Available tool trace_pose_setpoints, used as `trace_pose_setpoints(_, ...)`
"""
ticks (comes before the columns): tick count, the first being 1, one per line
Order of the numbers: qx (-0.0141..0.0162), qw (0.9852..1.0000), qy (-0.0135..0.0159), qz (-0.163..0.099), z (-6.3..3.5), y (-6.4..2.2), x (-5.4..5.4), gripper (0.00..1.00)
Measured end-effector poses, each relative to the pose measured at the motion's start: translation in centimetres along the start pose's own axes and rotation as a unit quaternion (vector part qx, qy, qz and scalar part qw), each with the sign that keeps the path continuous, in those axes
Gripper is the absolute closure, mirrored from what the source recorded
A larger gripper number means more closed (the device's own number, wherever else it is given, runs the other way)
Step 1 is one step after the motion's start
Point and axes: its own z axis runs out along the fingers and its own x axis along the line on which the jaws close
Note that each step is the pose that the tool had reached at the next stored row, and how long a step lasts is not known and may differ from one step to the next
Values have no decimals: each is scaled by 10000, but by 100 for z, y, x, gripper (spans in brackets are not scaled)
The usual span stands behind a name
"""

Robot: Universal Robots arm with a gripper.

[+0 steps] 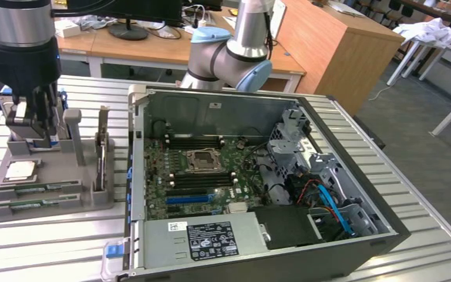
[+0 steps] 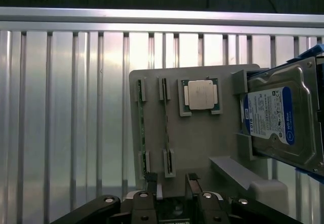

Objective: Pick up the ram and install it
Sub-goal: 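Pick up the ram and move it above insertion slot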

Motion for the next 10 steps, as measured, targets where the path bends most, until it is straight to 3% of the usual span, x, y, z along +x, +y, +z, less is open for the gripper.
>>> trace_pose_setpoints(10,0,10000,0,0,34,-1,1,64)
